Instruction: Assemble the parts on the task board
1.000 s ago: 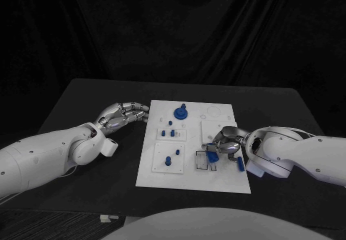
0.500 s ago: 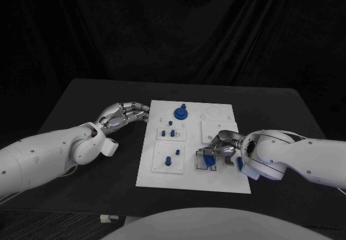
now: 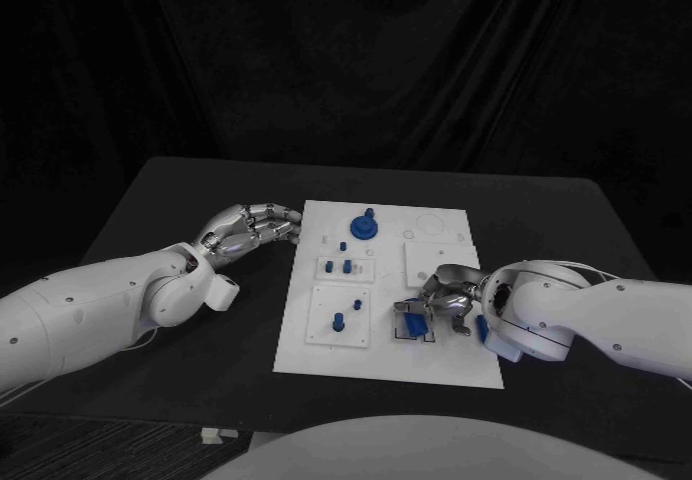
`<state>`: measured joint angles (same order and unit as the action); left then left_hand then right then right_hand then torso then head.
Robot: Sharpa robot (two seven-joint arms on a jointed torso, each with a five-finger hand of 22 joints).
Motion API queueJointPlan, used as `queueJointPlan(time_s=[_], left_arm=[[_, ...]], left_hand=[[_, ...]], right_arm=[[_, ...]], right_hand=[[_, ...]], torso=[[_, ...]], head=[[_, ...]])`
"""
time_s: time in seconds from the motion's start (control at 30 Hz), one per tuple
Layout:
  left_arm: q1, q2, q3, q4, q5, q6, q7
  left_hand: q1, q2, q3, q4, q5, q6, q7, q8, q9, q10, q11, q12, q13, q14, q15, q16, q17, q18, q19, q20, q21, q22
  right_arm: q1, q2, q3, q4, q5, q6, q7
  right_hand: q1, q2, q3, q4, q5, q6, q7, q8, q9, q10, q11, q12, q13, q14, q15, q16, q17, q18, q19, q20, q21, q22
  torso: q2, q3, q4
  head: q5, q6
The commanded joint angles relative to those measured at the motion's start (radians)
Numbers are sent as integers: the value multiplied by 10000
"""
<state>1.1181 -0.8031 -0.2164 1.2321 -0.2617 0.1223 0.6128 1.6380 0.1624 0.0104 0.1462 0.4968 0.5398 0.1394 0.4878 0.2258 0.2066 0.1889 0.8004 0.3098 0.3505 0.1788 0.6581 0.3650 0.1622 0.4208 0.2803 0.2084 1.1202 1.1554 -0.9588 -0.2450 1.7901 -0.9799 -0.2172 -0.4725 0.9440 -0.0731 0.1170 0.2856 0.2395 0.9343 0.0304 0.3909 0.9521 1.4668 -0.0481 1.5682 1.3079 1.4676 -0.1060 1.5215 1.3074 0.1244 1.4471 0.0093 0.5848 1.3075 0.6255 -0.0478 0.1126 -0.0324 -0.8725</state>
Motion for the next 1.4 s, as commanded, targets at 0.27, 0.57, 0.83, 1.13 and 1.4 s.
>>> queueJointPlan(time_s=[0.27,0.57,0.83,1.13,1.4], left_arm=[[-22,40,9,-20,68,178,69],[-29,45,9,-41,68,211,29],[-34,9,9,-11,68,225,18],[-36,-77,9,35,68,155,32],[-36,-44,9,17,69,119,-4]], left_hand=[[-60,51,65,-10,63,12,42,-68,-14,23,63,-61,-19,5,50,-61,-14,37,-63,-17,47,11],[-60,51,65,-10,63,12,42,-68,-14,23,63,-61,-19,5,50,-61,-14,37,-63,-17,47,11],[-85,67,104,4,70,0,48,-74,-20,21,79,-74,-29,1,60,-66,-17,30,-74,-13,50,23],[-102,77,135,12,81,-3,46,-74,-23,21,90,-82,-36,-1,69,-68,-19,25,-81,-11,53,33],[-111,67,143,13,80,6,47,-69,-22,29,93,-82,-38,2,71,-67,-19,23,-83,-10,56,38]], right_arm=[[-52,51,-30,14,-381,582,-396],[-53,62,-30,6,-561,517,-381],[-50,-126,-27,112,-584,-270,52],[548,-1096,-16,750,-512,-951,714],[1375,-1957,-21,1081,-286,66,156]], right_hand=[[-820,-86,-874,65,-1783,-9,36,-54,-127,1040,100,26,2629,843,82,-78,1667,176,62,34,-170,701],[-1204,-129,-1463,74,-1864,-75,52,-45,-146,1040,111,26,2629,845,91,-71,1670,174,82,41,-192,707],[-1361,49,-1720,69,-1843,-87,48,32,-95,1040,111,26,2629,854,93,-41,1714,165,106,42,-136,725],[-830,200,-1877,30,-1573,-53,-12,351,126,1040,61,26,2629,884,53,50,1846,139,183,11,93,789],[506,398,-1785,-308,2121,-207,18,146,-134,1040,75,26,2629,971,52,320,2303,-65,420,-23,1571,1080]], torso=[[10,2,7],[18,5,6],[15,9,-1],[13,8,-3],[11,3,1]], head=[[-6,-2],[0,-2],[21,-2],[33,-2],[-78,-2]])
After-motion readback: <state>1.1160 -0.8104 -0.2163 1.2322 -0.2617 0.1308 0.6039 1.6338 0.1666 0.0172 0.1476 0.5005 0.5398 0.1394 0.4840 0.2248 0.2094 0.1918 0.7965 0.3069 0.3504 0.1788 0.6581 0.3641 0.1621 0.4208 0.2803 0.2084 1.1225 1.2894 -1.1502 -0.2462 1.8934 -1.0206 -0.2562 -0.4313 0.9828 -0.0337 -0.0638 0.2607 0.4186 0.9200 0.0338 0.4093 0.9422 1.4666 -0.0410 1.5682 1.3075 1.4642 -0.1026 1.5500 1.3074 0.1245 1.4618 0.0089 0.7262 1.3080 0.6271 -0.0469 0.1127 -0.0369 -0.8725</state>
